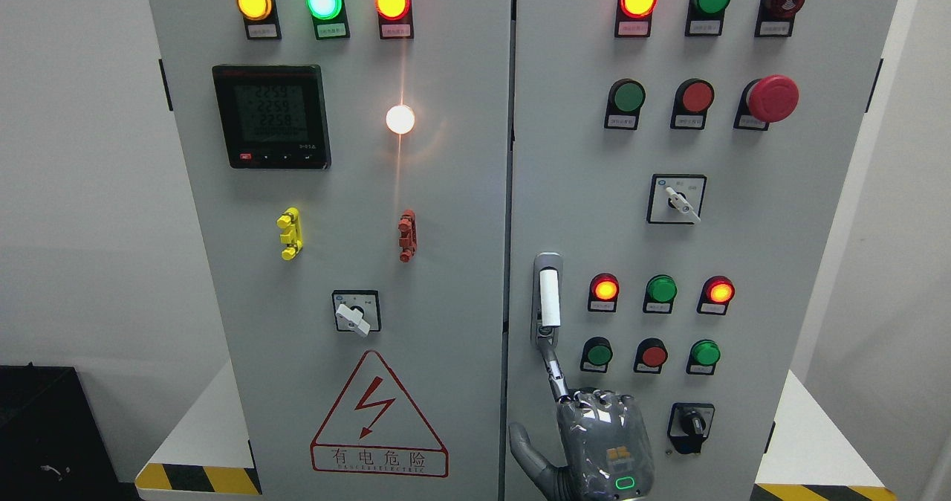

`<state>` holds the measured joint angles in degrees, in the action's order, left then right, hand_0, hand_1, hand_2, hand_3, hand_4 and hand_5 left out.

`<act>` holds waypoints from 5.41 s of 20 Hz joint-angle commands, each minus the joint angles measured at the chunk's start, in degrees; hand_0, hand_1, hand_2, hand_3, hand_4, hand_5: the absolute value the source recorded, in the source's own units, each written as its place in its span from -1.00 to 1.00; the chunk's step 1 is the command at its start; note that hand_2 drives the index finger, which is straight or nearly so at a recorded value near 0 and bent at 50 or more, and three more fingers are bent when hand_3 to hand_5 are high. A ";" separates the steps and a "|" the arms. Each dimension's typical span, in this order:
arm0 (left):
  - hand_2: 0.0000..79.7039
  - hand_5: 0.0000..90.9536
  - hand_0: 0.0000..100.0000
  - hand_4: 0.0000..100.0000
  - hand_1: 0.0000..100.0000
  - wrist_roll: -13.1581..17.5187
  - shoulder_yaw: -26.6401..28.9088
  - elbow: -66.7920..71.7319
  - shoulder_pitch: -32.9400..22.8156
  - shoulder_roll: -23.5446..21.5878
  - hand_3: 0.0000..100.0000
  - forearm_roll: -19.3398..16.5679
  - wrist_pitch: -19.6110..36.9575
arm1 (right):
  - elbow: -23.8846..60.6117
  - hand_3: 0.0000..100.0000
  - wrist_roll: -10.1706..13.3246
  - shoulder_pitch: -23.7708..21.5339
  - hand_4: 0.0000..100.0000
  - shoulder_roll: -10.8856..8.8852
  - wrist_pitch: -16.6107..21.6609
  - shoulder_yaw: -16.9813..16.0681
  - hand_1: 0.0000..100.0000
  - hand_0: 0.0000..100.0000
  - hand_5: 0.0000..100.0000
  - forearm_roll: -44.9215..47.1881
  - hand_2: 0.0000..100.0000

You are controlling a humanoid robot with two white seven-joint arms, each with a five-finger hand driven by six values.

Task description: Release door handle

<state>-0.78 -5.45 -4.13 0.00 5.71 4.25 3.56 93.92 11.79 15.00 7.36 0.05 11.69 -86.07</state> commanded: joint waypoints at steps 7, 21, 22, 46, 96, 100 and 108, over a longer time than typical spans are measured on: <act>-1.00 -1.00 -0.76 -1.00 0.11 -0.02 0.00 0.00 -0.97 0.00 -1.00 -0.03 0.04 | 2.49 1.00 0.43 0.20 1.00 -0.33 0.12 0.26 -0.51 -0.27 1.00 0.03 -0.80; -1.00 -1.00 -0.76 -1.00 0.11 -0.02 0.00 0.00 -0.97 0.00 -1.00 -0.03 0.04 | 3.46 1.00 0.43 0.11 1.00 -0.42 0.13 0.35 -0.50 -0.27 1.00 0.03 -0.79; -1.00 -1.00 -0.76 -1.00 0.11 -0.02 0.00 0.00 -0.97 0.00 -1.00 -0.03 0.04 | 3.46 1.00 0.43 0.11 1.00 -0.33 0.13 0.26 -0.50 -0.27 1.00 0.03 -0.79; -1.00 -1.00 -0.76 -1.00 0.11 -0.02 0.00 0.00 -0.97 0.00 -1.00 0.06 0.04 | 5.57 1.00 0.78 -0.06 1.00 -0.42 0.21 0.79 -0.50 -0.28 1.00 0.03 -0.79; -1.00 -1.00 -0.76 -1.00 0.11 -0.02 0.00 0.00 -0.97 0.09 -1.00 -0.03 0.04 | 18.93 1.00 -7.20 -4.73 1.00 0.28 2.24 1.05 -0.92 -0.27 1.00 1.96 1.00; -1.00 -1.00 -0.76 -1.00 0.11 -0.02 0.00 0.00 -0.97 0.00 -1.00 0.06 0.04 | 17.79 1.00 -9.06 -1.92 1.00 0.28 -1.01 1.31 -0.70 -0.40 1.00 1.87 1.00; -1.00 -1.00 -0.76 -1.00 0.11 -0.02 0.00 0.00 -0.97 0.00 -1.00 -0.03 0.04 | 14.72 1.00 -10.12 2.13 1.00 0.28 -2.68 2.19 -0.62 -0.43 1.00 1.61 1.00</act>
<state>-0.78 -5.45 -4.12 0.00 5.71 4.25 3.56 111.16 2.06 14.23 7.56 -1.62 12.90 -84.32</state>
